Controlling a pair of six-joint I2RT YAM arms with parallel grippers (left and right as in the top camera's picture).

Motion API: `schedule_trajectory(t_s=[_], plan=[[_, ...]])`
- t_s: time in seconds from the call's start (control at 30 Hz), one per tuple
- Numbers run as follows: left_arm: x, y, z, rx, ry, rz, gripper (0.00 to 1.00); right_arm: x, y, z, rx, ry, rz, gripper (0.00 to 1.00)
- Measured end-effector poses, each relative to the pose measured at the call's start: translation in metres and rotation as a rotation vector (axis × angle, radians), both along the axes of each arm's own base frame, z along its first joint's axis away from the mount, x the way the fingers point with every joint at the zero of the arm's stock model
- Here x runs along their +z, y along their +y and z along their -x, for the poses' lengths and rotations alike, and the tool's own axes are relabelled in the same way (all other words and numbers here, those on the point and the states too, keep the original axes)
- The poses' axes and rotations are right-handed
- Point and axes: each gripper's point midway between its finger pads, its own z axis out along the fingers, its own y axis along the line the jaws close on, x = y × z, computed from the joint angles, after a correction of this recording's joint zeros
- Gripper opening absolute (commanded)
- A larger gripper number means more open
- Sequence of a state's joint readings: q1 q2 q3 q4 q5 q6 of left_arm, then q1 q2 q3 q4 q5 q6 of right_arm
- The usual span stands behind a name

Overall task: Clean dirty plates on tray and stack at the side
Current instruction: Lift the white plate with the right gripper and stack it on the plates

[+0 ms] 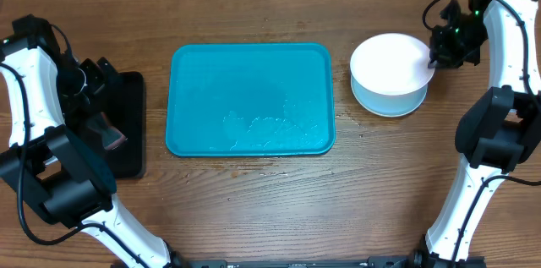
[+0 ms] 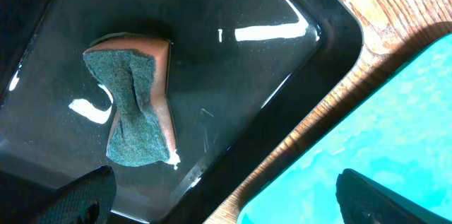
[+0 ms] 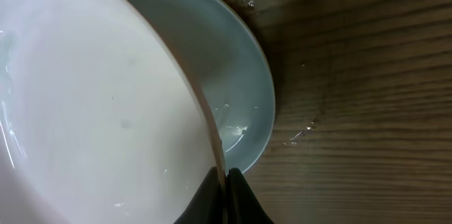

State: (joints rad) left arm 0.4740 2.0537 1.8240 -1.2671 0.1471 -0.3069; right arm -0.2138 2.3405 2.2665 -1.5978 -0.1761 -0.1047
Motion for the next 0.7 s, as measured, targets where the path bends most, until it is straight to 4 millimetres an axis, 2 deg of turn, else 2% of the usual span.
schedule_trajectory(t_s=[0.17,0.37,0.4,0.43,0.47,0.7], plan=[[0.0,0.0,0.0,0.0,0.0,0.0,1.0,-0.021,0.002,-0.004,0.007,-0.002,0.001,0.04],[0.0,0.0,0.0,0.0,0.0,0.0,1.0,-0.041,-0.003,0.008,0.011,0.053,0.04,0.04],[0.0,0.0,0.0,0.0,0.0,0.0,0.99,-0.042,-0.004,0.01,0.011,0.061,0.045,0.08],[0.0,0.0,0.0,0.0,0.0,0.0,1.0,-0.043,-0.004,0.011,0.011,0.063,0.046,0.29],[0.0,0.0,0.0,0.0,0.0,0.0,1.0,-0.043,-0.005,0.011,0.012,0.065,0.049,1.0],[0.0,0.0,0.0,0.0,0.0,0.0,1.0,-0.042,-0.004,0.016,0.011,0.088,0.047,1.0]])
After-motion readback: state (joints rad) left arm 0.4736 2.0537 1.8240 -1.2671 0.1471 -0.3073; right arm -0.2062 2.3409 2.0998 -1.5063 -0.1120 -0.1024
